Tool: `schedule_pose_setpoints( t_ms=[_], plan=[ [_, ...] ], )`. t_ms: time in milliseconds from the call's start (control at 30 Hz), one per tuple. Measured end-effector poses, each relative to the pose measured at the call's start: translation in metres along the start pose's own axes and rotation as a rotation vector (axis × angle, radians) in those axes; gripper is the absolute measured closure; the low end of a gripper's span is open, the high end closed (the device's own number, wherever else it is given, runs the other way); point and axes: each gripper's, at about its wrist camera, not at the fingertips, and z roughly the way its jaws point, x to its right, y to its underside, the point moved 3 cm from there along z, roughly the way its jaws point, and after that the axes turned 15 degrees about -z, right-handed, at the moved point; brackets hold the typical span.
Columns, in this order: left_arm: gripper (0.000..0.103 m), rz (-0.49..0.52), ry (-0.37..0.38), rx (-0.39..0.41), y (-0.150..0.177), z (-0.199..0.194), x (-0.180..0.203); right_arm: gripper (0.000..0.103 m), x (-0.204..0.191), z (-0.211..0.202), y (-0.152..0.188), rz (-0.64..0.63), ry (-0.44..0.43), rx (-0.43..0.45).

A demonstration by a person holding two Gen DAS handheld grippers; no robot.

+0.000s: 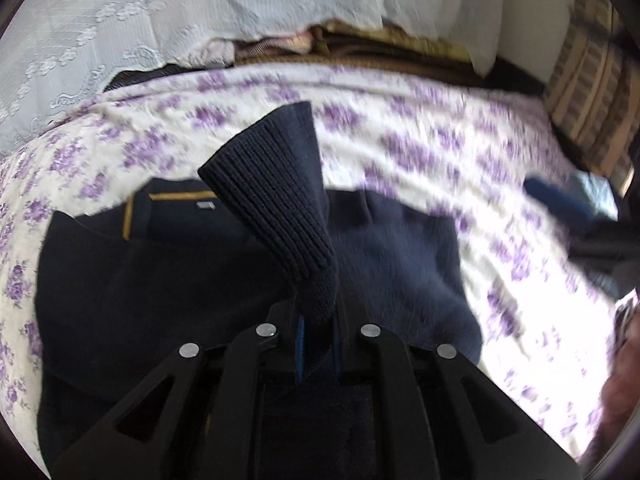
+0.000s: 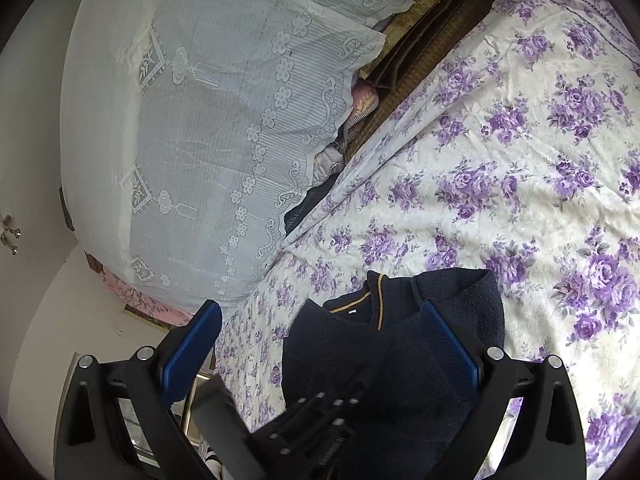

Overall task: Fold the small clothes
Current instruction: 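Carry the second sleeve cuff across the body with the left gripper, then open the left gripper to lay the sleeve on the body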

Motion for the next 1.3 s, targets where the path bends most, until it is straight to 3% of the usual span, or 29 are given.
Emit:
schedule_pose_setpoints(
  t_ms=[433,667,767,833,867,1067,1200,1300],
  plan=[
    [0.09,0.064,-0.022,-0.013,0.015,0.008,0.008,0.003,0.001,0.003,0.002,0.012,-0.008,-0.007],
    [0.089,0.047,0.002,-0.03,0.016,0.004,0.006,0.003,0.003,0.0,0.0,0.026,-0.013,0.004],
    [0.073,0.053,0.022,-0.041,0.021,-0.001,0.009,0.003,0.0,0.001,0.001,0.023,-0.02,0.0],
    [0.048,0.064,0.045,-0.051,0.025,-0.009,0.012,0.003,-0.003,0.001,0.002,0.019,-0.028,-0.003],
    [0.044,0.076,0.05,-0.05,0.028,-0.015,0.012,0.003,-0.005,0.001,0.002,0.017,-0.034,-0.005],
    [0.03,0.094,-0.005,0.022,0.023,-0.048,-0.019,0.003,-0.016,0.003,0.005,0.016,-0.071,-0.017],
    [0.027,-0.025,-0.116,0.078,-0.008,-0.059,-0.071,0.003,-0.028,0.018,0.016,0.014,-0.12,-0.071],
    [0.027,-0.126,-0.111,0.068,-0.028,-0.055,-0.102,0.003,-0.035,0.041,0.033,0.027,-0.183,-0.149]
  ],
)
